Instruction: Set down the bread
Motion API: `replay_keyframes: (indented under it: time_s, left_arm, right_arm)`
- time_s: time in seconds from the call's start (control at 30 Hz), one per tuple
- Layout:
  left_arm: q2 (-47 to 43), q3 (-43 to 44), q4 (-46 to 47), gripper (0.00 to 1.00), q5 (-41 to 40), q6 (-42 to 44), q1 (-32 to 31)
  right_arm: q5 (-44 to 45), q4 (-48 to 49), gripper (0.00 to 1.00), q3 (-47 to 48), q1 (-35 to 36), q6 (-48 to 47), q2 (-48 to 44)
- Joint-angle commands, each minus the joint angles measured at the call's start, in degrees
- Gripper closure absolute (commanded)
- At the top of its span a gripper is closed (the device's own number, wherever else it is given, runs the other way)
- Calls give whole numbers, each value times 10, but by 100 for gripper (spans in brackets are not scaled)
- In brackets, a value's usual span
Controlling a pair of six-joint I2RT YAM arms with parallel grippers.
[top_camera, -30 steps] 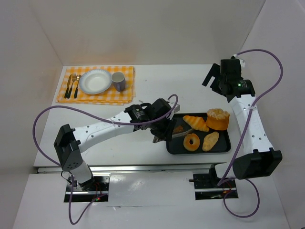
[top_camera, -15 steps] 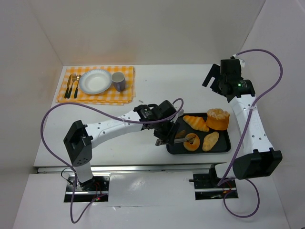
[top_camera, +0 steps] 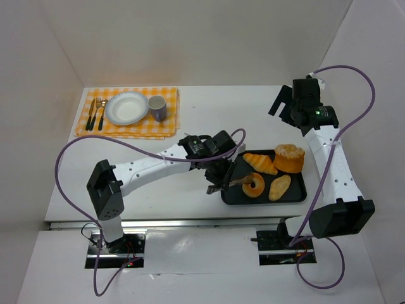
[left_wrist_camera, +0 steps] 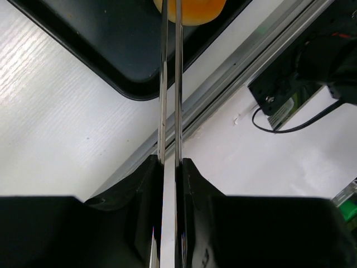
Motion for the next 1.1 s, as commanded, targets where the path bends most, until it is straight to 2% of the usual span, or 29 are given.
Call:
replay_keyframes:
  time_s: [0.0, 0.03, 0.13, 0.23, 0.33, 0.47, 0.5, 0.6, 0.7, 0.8, 0.9, 1.07]
  left_arm:
    - [-9, 56, -27, 86, -15, 13, -2]
    - [-14, 66, -42, 94, -23, 18, -2]
    - [-19, 93, -59, 100, -61, 32, 4]
    - [-33, 109, -85, 100, -76, 38, 42]
    - [-51, 124, -126, 100, -111, 38, 106]
    - [-102, 129, -143, 100, -118, 33, 248]
    - [-122, 135, -143, 100, -109, 33, 315]
    - [-142, 135, -137, 100, -103, 33, 412]
    - [-149, 135, -115, 100, -75, 0, 563]
    - [-149, 112, -79, 100, -51, -22, 632]
    - [-112, 101, -25, 100, -28, -41, 703]
    - [-31, 132, 20, 100, -9, -62, 738]
  right_arm:
    - [3, 1, 0, 0, -1, 0, -19]
    - [3, 1, 0, 0, -1, 0, -19]
    - [-2, 7, 0, -5, -1, 0, -19]
    - [-8, 7, 0, -5, -1, 0, -19]
    - [-8, 7, 0, -5, -1, 0, -25]
    - [-2, 7, 0, 0, -1, 0, -25]
    - [-2, 7, 0, 6, -1, 0, -30]
    - [-2, 7, 0, 6, -1, 0, -30]
    - [-2, 7, 0, 6, -1, 0, -30]
    - [-2, 7, 0, 6, -1, 0, -25]
    - [-2, 7, 0, 6, -1, -6, -19]
    - [5, 1, 0, 11, -1, -12, -8]
